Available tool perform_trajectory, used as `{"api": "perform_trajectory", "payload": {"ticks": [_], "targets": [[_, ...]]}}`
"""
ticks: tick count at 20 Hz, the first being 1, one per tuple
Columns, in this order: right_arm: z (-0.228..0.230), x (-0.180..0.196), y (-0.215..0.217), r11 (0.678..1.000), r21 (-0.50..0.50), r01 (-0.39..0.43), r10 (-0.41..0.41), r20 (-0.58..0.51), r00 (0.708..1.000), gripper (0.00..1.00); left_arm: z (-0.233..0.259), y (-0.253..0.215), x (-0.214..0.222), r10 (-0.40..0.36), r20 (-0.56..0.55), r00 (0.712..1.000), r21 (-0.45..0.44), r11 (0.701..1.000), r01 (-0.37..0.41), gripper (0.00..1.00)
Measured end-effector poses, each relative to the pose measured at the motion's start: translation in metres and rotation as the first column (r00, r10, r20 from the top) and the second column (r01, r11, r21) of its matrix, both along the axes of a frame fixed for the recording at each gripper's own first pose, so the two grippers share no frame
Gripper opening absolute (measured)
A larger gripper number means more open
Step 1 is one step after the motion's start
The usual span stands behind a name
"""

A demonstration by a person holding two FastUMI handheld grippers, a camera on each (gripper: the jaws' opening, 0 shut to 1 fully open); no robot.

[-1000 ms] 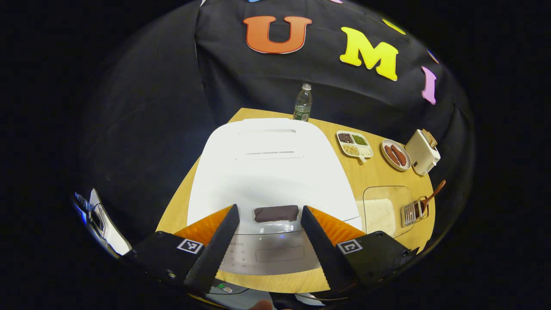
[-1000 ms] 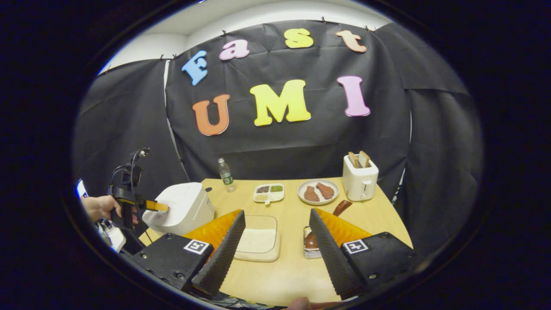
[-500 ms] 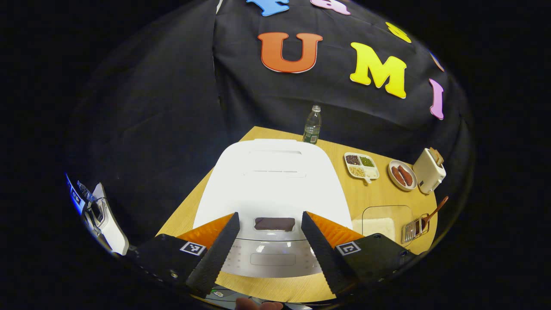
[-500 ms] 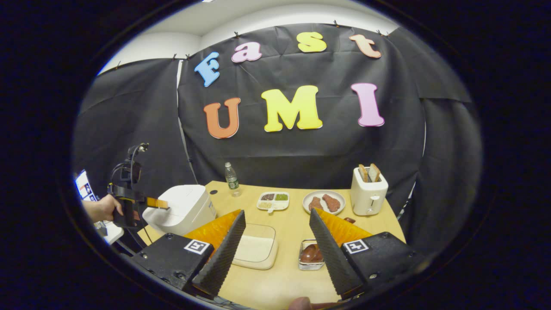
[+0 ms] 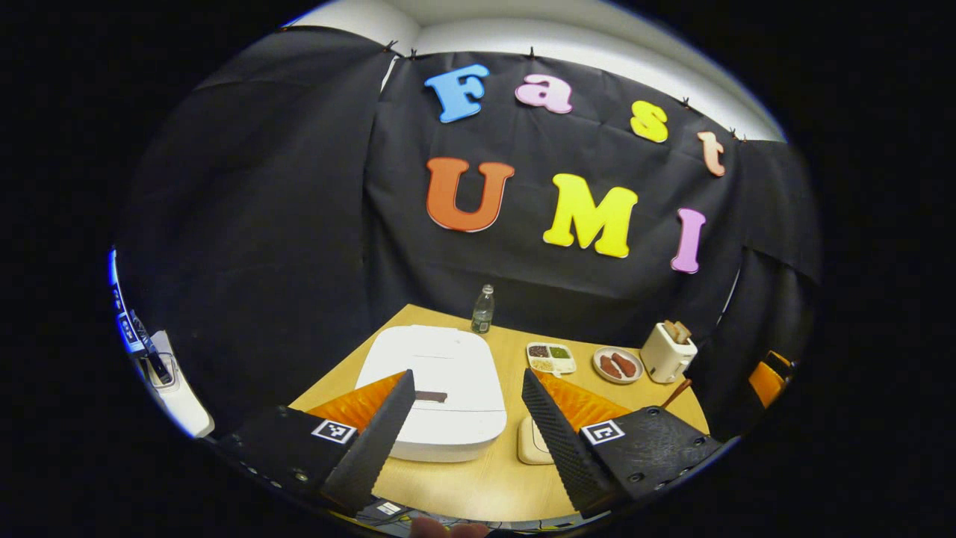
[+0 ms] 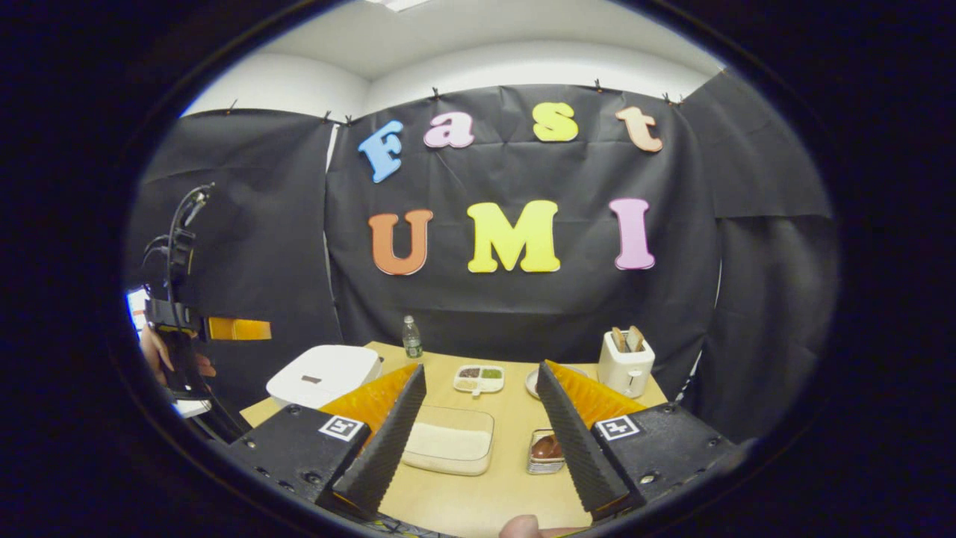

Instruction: Close the left gripper, press the button to open the rice cooker; take a wooden spoon from the chopstick holder with the right hand, scoop a spoonful of rice and pour it into the rice cooker, then put the wooden spoon back into the chopstick holder.

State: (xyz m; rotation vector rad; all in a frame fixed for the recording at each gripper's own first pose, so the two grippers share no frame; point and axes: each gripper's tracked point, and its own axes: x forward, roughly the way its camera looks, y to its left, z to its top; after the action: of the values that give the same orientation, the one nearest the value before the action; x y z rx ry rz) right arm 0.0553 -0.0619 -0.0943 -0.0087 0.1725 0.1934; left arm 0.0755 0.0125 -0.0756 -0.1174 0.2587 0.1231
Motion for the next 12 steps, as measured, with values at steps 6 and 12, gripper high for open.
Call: {"api": "perform_trajectory", "payload": {"ticks": [6,12], "targets": [[0.036,-0.107,0.037,0.999,0.020,0.044,-0.045,0.067,0.997,0.96,0.041,-0.050,-0.125,-0.114,0.138,0.984,-0.027,0.993,0.119,0.94],[0.059,-0.180,0.052,0.998,-0.011,0.069,-0.067,0.122,0.990,0.96,0.059,-0.065,-0.194,-0.162,0.257,0.953,0.045,0.987,0.156,0.94]]}}
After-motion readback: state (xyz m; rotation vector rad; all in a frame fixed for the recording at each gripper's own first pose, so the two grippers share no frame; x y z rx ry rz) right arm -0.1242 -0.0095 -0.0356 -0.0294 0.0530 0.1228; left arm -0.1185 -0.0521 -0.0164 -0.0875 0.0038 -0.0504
